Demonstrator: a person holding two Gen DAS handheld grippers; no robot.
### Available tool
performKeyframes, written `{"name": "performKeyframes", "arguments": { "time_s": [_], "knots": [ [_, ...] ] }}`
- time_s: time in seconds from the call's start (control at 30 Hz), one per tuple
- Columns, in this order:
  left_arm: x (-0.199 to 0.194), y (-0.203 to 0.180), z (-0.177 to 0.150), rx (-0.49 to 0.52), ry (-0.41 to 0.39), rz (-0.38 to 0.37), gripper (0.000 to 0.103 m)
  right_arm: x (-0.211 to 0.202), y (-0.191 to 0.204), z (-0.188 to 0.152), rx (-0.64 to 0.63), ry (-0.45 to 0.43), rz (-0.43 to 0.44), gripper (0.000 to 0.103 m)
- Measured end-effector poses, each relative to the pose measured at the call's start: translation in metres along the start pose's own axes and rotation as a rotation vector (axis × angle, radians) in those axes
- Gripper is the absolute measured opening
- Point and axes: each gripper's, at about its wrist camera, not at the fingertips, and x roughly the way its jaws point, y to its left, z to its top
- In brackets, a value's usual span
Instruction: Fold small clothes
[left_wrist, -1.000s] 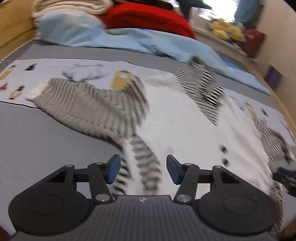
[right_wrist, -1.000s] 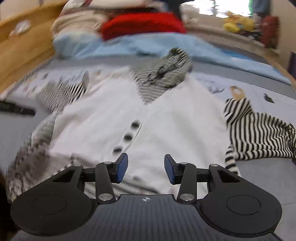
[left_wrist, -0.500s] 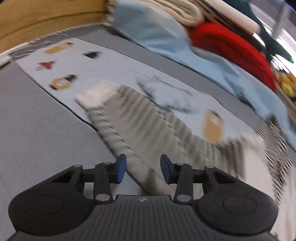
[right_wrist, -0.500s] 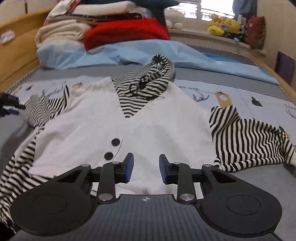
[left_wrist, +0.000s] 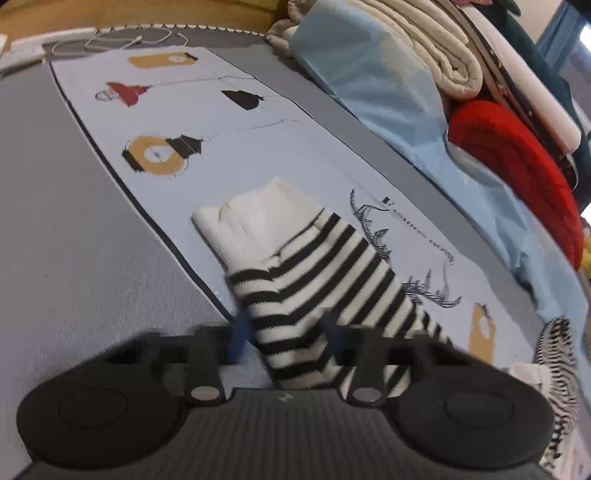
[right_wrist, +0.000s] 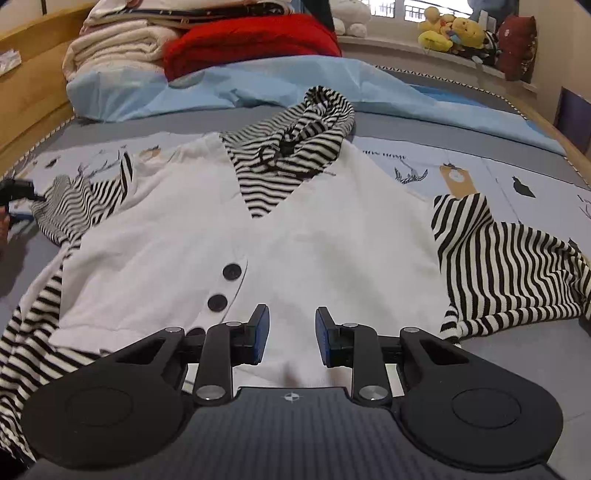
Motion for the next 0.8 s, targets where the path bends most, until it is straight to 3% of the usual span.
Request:
{"name": "performKeyframes", "arguments": {
  "time_s": [0.1,0.17,0.23,0.33,0.43,0.5,0.53,0.6,0.63,0.7,0.8],
  "knots": [
    [-0.013,-0.017,0.008,0.019,-0.068,0.026,0.004,0.001,0.001,-0.003,-0.013,0.012,-0.006,0.029],
    [-0.042,-0.052,0.011,0.122,-0.161,-0.019,0.004,0.001,-0.001,-0.004,-0.007,0.014,-0.017,0.029],
    [-0.076,-0.093,0.006,0.216,-0.226,-0.137,0.003,0.001,-0.004,-0.003,0.007,0.015,-0.027,0.029],
    [-0.125,-0.161,-0.029,0.362,-0.228,-0.357,0.003,0.0,-0.009,-0.001,0.039,0.012,-0.039,0.029],
    [-0.154,-0.226,-0.096,0.525,-0.143,-0.522,0.003,-0.001,-0.012,0.0,0.073,0.017,-0.049,0.029],
    [-0.162,-0.262,-0.151,0.614,-0.034,-0.604,0.004,0.0,-0.014,0.0,0.09,0.022,-0.054,0.029],
    [-0.164,-0.275,-0.175,0.663,0.013,-0.629,0.007,-0.001,-0.016,-0.001,0.101,0.024,-0.056,0.029],
    [-0.168,-0.298,-0.223,0.771,0.133,-0.654,0.023,-0.002,-0.018,-0.001,0.121,0.029,-0.06,0.029],
    [-0.172,-0.303,-0.236,0.79,0.169,-0.652,0.029,-0.003,-0.019,-0.002,0.134,0.03,-0.062,0.029],
    [-0.181,-0.307,-0.245,0.795,0.215,-0.645,0.03,-0.004,-0.023,-0.002,0.159,0.033,-0.065,0.029],
    [-0.199,-0.301,-0.22,0.731,0.207,-0.615,0.031,-0.006,-0.029,-0.002,0.19,0.036,-0.064,0.029]
  ]
}}
